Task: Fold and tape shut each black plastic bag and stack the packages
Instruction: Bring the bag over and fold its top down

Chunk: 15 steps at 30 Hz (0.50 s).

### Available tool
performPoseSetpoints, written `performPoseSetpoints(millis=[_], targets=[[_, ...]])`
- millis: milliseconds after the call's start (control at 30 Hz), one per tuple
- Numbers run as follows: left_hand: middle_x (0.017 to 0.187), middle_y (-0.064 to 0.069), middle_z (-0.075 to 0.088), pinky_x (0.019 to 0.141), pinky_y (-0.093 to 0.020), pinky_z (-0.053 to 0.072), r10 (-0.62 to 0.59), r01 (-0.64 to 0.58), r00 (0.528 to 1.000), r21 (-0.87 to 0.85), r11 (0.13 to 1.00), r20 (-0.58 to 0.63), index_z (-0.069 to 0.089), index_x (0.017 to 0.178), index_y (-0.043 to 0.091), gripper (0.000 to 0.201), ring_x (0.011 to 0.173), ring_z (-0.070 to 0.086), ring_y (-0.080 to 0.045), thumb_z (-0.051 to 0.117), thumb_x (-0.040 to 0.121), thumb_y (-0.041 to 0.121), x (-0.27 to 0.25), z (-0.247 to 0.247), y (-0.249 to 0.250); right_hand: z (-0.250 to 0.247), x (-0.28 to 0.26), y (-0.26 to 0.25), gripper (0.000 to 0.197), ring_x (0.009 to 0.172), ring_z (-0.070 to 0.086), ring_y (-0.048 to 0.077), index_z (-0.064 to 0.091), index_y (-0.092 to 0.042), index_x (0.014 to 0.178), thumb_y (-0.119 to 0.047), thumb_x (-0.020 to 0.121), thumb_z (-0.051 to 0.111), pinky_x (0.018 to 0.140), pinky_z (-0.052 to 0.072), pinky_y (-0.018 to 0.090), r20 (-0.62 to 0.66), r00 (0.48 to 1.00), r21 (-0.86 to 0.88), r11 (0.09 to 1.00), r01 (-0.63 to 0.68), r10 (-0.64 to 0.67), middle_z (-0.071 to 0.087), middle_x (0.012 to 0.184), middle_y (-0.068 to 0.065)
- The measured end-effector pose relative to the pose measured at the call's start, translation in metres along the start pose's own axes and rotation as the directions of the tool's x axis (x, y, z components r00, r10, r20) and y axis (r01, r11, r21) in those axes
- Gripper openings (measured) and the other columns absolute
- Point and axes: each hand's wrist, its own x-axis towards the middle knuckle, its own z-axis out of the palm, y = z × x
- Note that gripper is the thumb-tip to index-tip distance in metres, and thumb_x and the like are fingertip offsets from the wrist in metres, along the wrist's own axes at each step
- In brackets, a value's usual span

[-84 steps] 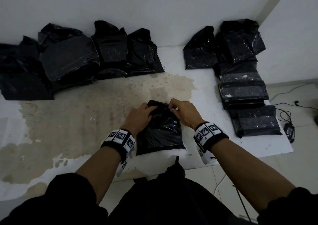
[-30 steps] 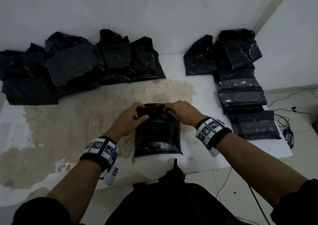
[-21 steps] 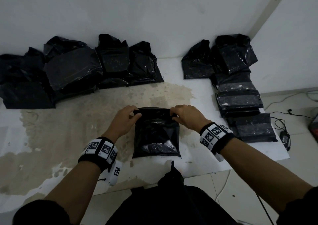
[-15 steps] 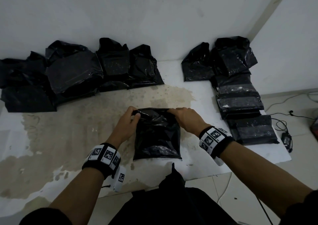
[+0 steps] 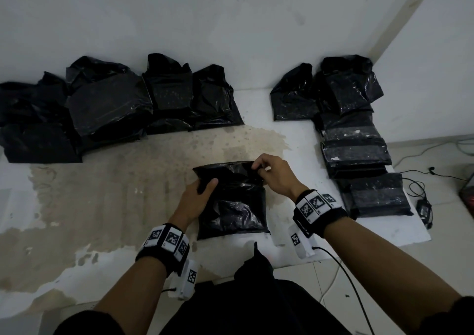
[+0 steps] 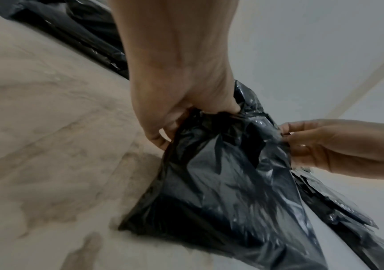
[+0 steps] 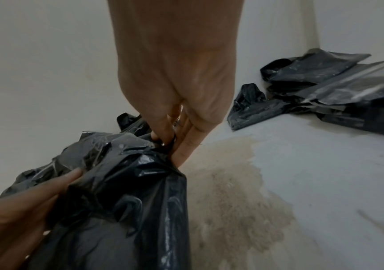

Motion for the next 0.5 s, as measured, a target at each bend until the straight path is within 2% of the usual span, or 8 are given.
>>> performPoseSetpoints(millis=[67, 133, 167, 233, 300, 433, 500], targets=[[0.119, 0.003, 0.07, 0.093, -0.027, 0.051, 0.06, -0.059, 0.998, 0.023, 0.998, -0.035, 0.065, 0.128, 0.018, 0.055, 0.109, 0.065, -0.013, 0.052, 0.095, 0.061, -0.004, 0.006, 0.002, -0.001, -0.004, 0.0, 0.038, 0.079, 0.066, 0.022, 0.068, -0.02, 0.109, 0.009, 0.096, 0.047, 0.075, 0.062, 0.038, 0.027, 0.999, 0.098, 0.995, -0.029, 0.027, 0.063, 0.095, 0.001], [0.118, 0.0, 0.069, 0.086, -0.021, 0.047, 0.134, -0.129, 0.987, 0.06, 0.99, -0.09, 0.064, 0.125, 0.015, 0.042, 0.107, 0.064, -0.014, 0.049, 0.102, 0.047, -0.007, 0.011, 0.008, -0.004, -0.006, -0.002, 0.046, 0.087, 0.064, 0.019, 0.065, -0.018, 0.128, 0.009, 0.096, 0.045, 0.082, 0.06, 0.032, 0.067, 0.998, 0.032, 0.999, -0.011, 0.009, 0.062, 0.102, -0.004], [0.114, -0.001, 0.069, 0.084, -0.022, 0.047, 0.164, -0.156, 0.979, 0.069, 0.985, -0.121, 0.064, 0.121, 0.015, 0.038, 0.105, 0.064, -0.015, 0.048, 0.103, 0.044, -0.008, 0.013, 0.01, -0.006, -0.006, -0.004, 0.048, 0.092, 0.062, 0.018, 0.064, -0.017, 0.132, 0.007, 0.095, 0.046, 0.087, 0.058, 0.032, 0.098, 0.995, -0.044, 0.999, 0.014, -0.01, 0.061, 0.107, -0.005], [0.105, -0.002, 0.069, 0.084, -0.032, 0.051, 0.21, -0.192, 0.961, 0.114, 0.975, -0.178, 0.064, 0.111, 0.013, 0.035, 0.097, 0.064, -0.018, 0.047, 0.104, 0.043, -0.008, 0.016, 0.012, -0.011, -0.007, -0.007, 0.044, 0.096, 0.06, 0.016, 0.066, -0.016, 0.13, 0.003, 0.095, 0.047, 0.089, 0.057, 0.033, 0.16, 0.987, -0.129, 0.99, 0.05, -0.029, 0.06, 0.105, -0.007], [0.097, -0.002, 0.069, 0.081, -0.039, 0.053, 0.238, -0.209, 0.949, 0.154, 0.966, -0.208, 0.063, 0.105, 0.012, 0.034, 0.09, 0.064, -0.018, 0.048, 0.104, 0.042, -0.008, 0.016, 0.011, -0.016, -0.009, -0.012, 0.037, 0.092, 0.063, 0.014, 0.07, -0.016, 0.122, -0.001, 0.097, 0.048, 0.081, 0.06, 0.03, 0.192, 0.981, -0.085, 0.996, 0.028, -0.011, 0.06, 0.098, -0.011], [0.096, -0.003, 0.069, 0.076, -0.039, 0.053, 0.275, -0.238, 0.941, 0.193, 0.952, -0.197, 0.064, 0.105, 0.01, 0.033, 0.087, 0.064, -0.018, 0.048, 0.105, 0.039, -0.01, 0.017, 0.008, -0.023, -0.014, -0.014, 0.018, 0.09, 0.067, 0.016, 0.071, -0.02, 0.113, -0.025, 0.102, 0.058, 0.071, 0.062, 0.032, 0.309, 0.951, 0.016, 1.0, 0.002, -0.007, 0.065, 0.11, 0.005], [0.096, -0.003, 0.07, 0.074, -0.037, 0.052, 0.291, -0.25, 0.94, 0.217, 0.944, -0.18, 0.065, 0.106, 0.011, 0.032, 0.086, 0.065, -0.018, 0.048, 0.105, 0.038, -0.012, 0.018, 0.007, -0.023, -0.015, -0.015, 0.019, 0.088, 0.068, 0.012, 0.069, -0.022, 0.118, -0.026, 0.102, 0.06, 0.068, 0.061, 0.032, 0.379, 0.925, 0.049, 0.999, -0.007, -0.012, 0.064, 0.115, 0.001]])
